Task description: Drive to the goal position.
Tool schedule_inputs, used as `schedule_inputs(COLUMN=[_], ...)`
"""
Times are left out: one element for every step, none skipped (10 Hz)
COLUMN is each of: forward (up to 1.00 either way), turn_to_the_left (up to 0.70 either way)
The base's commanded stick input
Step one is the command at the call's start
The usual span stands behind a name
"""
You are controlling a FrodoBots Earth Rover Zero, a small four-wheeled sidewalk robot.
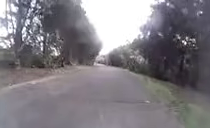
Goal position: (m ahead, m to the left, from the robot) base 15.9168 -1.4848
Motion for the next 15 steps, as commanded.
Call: schedule_inputs(forward=[1.0, 1.0, 1.0, 1.0, 1.0, 1.0, 1.0, 1.0, 1.0, 1.0, 1.0, 1.0, 1.0, 1.0, 1.0], turn_to_the_left=[-0.2, 0.08, 0.07, 0.04, 0.01, 0.0, 0.0, 0.0, 0.0, 0.0, 0.0, 0.0, 0.0, 0.0, 0.02])
